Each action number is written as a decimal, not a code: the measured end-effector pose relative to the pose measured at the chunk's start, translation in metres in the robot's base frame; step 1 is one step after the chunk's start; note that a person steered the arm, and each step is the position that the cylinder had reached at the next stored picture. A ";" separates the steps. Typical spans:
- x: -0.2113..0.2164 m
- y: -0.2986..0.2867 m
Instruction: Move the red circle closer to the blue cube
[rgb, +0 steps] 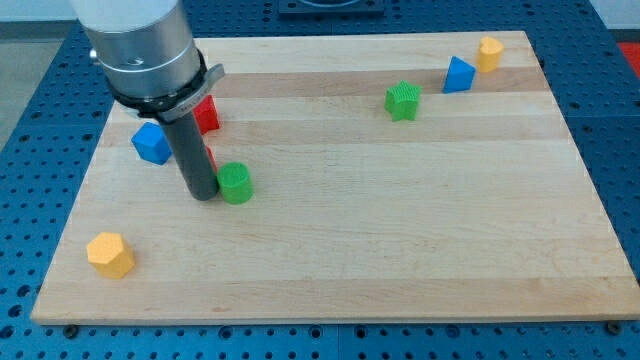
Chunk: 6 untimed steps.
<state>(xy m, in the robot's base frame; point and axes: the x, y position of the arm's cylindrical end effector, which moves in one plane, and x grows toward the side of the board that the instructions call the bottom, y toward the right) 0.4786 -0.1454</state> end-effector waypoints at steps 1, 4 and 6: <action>-0.004 0.008; -0.036 -0.021; -0.040 0.056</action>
